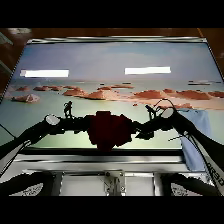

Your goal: Fold the shirts.

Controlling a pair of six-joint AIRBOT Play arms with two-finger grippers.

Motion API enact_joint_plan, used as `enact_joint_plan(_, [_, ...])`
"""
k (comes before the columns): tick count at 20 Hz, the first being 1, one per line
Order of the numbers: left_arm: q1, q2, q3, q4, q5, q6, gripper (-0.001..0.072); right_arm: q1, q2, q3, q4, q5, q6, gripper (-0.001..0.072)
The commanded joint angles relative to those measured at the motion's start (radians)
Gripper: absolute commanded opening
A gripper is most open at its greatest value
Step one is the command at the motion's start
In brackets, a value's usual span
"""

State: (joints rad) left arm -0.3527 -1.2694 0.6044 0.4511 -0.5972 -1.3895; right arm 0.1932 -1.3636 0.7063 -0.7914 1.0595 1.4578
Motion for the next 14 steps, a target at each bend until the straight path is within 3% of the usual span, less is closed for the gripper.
enact_joint_plan(1, [0.005,0.031,0.001,-0.003,-0.026,0.017,0.0036,0.109,-0.051,0.0,0.022,-0.106,0.029,0.068])
enact_joint_plan(3, [0.005,0.05,0.001,-0.003,-0.025,0.017,0.0036,0.141,-0.067,0.0,0.035,-0.149,0.051,0.0676])
enact_joint_plan(4, [0.006,0.063,0.001,-0.003,-0.025,0.017,0.0037,0.141,-0.069,0.0,0.035,-0.157,0.054,0.052])
enact_joint_plan(5, [0.006,0.073,0.002,-0.003,-0.024,0.017,0.0036,0.14,-0.069,0.0,0.034,-0.163,0.054,0.0265])
enact_joint_plan(6, [0.006,0.085,0.002,-0.003,-0.024,0.018,0.0036,0.135,-0.068,0.001,0.035,-0.167,0.053,0.0058])
enact_joint_plan(10, [0.042,0.158,0.015,-0.002,-0.044,0.063,0.0035,0.074,-0.002,0.041,0.014,-0.118,-0.006,0.0061])
enact_joint_plan(14, [0.142,0.308,0.148,0.104,-0.149,0.068,0.0034,-0.054,0.197,0.209,-0.086,-0.05,-0.031,0.006])
